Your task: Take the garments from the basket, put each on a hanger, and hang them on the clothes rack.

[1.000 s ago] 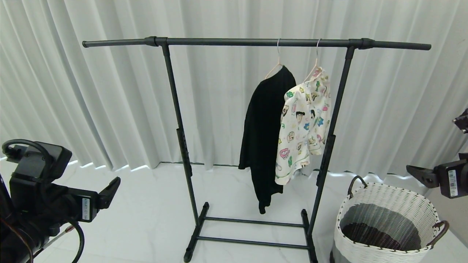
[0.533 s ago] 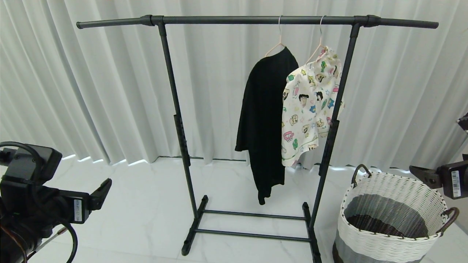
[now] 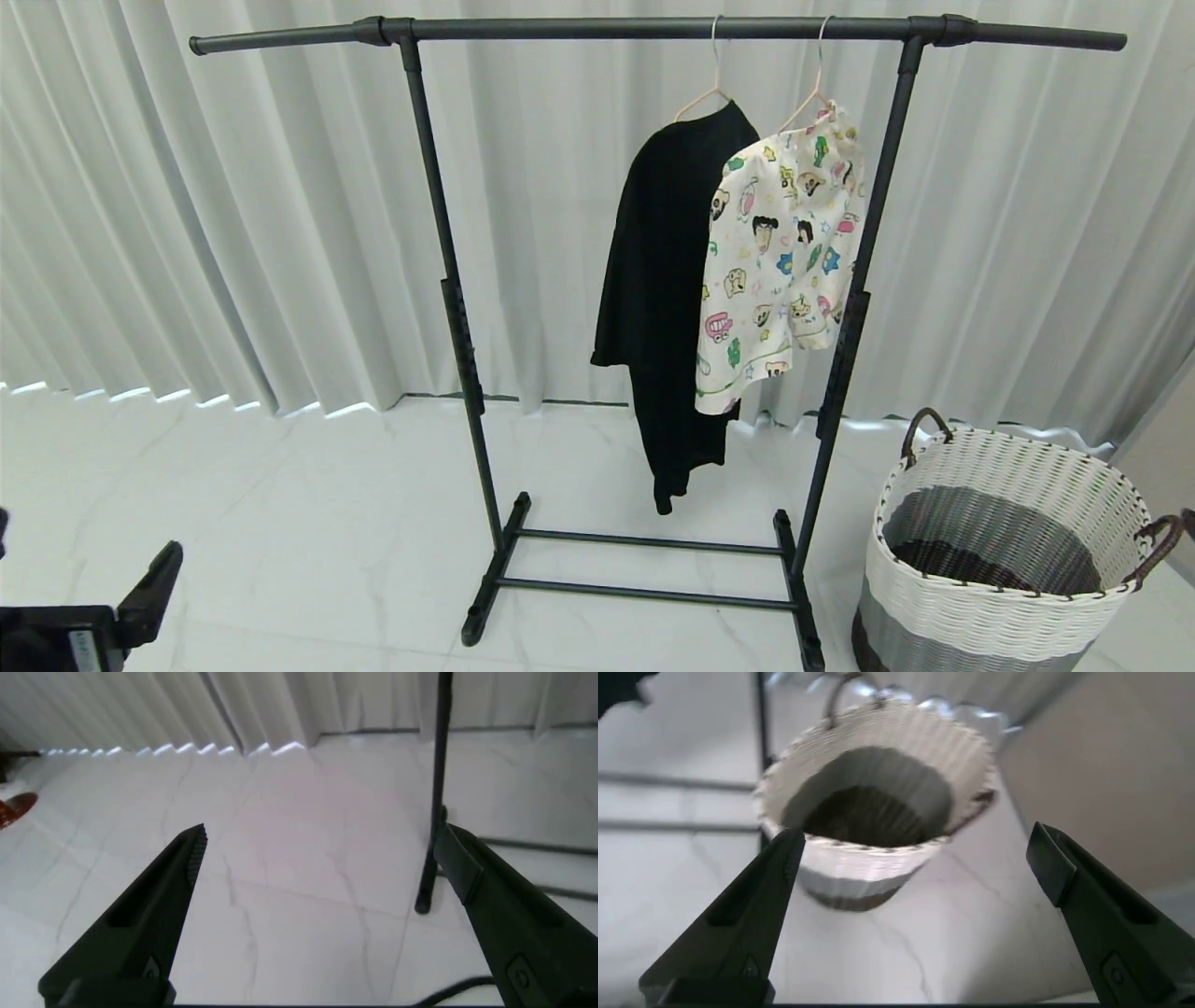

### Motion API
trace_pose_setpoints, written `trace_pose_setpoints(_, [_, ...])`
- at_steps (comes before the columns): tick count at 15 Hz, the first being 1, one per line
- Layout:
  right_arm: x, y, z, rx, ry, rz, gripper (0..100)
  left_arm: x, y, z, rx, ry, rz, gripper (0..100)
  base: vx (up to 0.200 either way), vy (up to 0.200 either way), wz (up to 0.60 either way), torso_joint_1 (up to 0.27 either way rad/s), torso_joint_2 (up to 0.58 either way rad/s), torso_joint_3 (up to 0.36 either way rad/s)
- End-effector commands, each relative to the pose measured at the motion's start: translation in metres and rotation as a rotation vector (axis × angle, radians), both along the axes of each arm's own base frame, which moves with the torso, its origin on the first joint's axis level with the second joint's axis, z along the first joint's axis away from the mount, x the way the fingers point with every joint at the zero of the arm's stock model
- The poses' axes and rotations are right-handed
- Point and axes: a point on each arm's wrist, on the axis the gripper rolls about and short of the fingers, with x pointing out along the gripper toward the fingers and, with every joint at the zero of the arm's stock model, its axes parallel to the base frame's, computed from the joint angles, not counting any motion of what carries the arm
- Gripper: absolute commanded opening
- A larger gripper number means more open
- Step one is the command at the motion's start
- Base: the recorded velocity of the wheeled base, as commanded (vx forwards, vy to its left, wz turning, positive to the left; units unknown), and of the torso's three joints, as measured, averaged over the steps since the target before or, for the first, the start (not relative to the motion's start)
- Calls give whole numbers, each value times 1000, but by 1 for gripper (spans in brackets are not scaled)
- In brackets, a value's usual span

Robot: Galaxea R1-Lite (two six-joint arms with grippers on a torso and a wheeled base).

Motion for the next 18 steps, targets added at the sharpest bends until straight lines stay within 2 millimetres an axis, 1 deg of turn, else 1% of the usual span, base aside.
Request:
trace_pose_setpoints(1, [-60,-10,-28,20,-228,-142,100,-43,0,3,1,-225,48,100,0,0,0,0,0,0])
trace_pose_setpoints(2, [-70,-9,-36,35,-266,-140,100,-45,0,4,-1,-241,49,100,0,0,0,0,0,0])
trace_pose_setpoints(4, [-93,-8,-72,44,-329,-130,100,-49,1,4,-7,-263,110,100,0,0,0,0,0,0])
trace_pose_setpoints(5, [-102,-8,-93,35,-362,-125,100,-51,1,1,-7,-245,129,100,0,0,0,0,0,0])
trace_pose_setpoints(6, [-112,-8,-103,16,-386,-121,100,-58,0,-2,-9,-248,116,100,0,0,0,0,0,0])
trace_pose_setpoints(7, [-114,-8,-111,24,-337,-111,100,-68,-1,-8,-6,-252,85,100,0,0,0,0,0,0])
trace_pose_setpoints(8, [-117,-9,-110,36,-387,-101,100,-83,-2,-21,8,-240,44,100,0,0,0,0,0,0])
trace_pose_setpoints(9, [-117,-9,-110,56,-395,-113,100,-100,-3,-39,52,-238,16,100,0,0,0,0,0,0])
trace_pose_setpoints(10, [-117,-9,-110,64,-400,-122,100,-110,-3,-51,75,-230,9,100,0,0,0,0,0,0])
trace_pose_setpoints(12, [-117,-9,-111,94,-407,-127,100,-110,-1,-48,73,-266,102,100,0,0,0,0,0,0])
trace_pose_setpoints(15, [-117,-9,-110,94,-418,-132,100,-110,-1,-48,44,-277,114,100,0,0,0,0,0,0])
trace_pose_setpoints(17, [-117,-9,-104,99,-471,-129,100,-110,-1,-48,24,-285,114,100,0,0,0,0,0,0])
trace_pose_setpoints(18, [-118,-9,-100,103,-514,-128,100,-110,-1,-48,-30,-308,108,100,0,0,0,0,0,0])
